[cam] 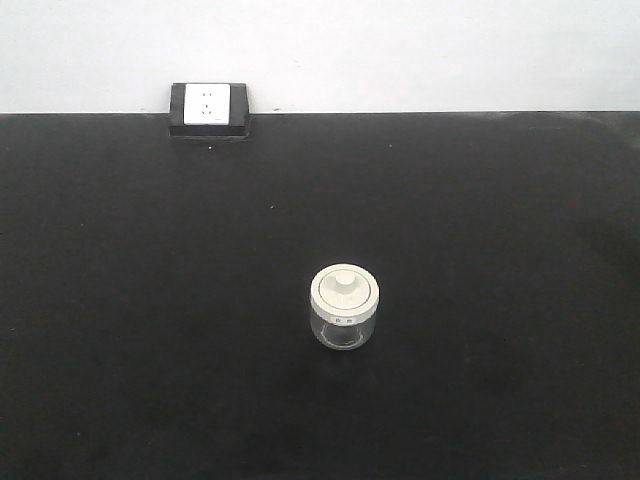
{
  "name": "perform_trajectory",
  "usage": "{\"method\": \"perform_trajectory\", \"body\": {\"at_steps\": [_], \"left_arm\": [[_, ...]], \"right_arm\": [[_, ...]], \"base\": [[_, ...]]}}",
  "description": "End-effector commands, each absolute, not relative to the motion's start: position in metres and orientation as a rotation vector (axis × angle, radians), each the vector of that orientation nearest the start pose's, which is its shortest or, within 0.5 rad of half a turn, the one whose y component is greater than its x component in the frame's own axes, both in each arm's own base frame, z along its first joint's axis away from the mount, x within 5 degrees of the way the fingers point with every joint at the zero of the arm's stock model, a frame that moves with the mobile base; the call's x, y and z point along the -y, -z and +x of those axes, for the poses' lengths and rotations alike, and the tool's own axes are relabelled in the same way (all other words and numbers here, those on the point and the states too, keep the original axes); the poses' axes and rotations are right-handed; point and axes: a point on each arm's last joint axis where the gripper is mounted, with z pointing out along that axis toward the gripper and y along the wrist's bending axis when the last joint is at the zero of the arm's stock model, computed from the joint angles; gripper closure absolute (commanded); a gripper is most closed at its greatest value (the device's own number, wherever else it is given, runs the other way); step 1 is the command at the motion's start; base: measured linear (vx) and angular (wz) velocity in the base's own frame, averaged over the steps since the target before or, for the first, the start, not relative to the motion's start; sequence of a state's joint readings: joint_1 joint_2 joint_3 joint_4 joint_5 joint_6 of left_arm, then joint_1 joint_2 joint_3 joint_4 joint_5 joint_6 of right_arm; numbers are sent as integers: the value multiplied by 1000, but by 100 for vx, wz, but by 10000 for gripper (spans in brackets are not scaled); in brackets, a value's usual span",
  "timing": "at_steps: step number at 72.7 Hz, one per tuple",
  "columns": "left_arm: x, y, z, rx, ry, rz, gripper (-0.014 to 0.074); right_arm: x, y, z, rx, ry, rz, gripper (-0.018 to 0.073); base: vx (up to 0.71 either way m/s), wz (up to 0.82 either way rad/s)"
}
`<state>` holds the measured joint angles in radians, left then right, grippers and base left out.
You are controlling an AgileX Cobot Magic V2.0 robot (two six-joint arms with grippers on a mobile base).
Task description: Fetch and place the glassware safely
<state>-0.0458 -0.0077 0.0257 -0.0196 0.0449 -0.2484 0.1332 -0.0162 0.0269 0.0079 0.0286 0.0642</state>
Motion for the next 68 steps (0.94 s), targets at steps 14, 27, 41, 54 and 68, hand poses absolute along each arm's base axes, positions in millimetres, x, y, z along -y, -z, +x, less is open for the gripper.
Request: {"method": "perform_trajectory", "body": {"at_steps": [14,27,41,54,68], "left_arm": [[2,-199,56,-1478,257,-173,603],[2,-199,56,-1478,257,-173,603],[2,-199,56,-1478,257,-173,603],[2,-199,56,-1478,257,-173,603],[2,-199,56,-1478,257,-173,603]], "right_arm": [[-8,-203,56,-1460,-161,-54,567],[-8,-203,56,-1460,-161,-54,567],[-8,-203,56,-1460,-161,-54,567],[-8,-203,56,-1460,-161,-54,567],[-8,-203,56,-1460,-161,-54,567]], "base": [[0,0],[0,0],[0,0],[0,0],[0,0]]}}
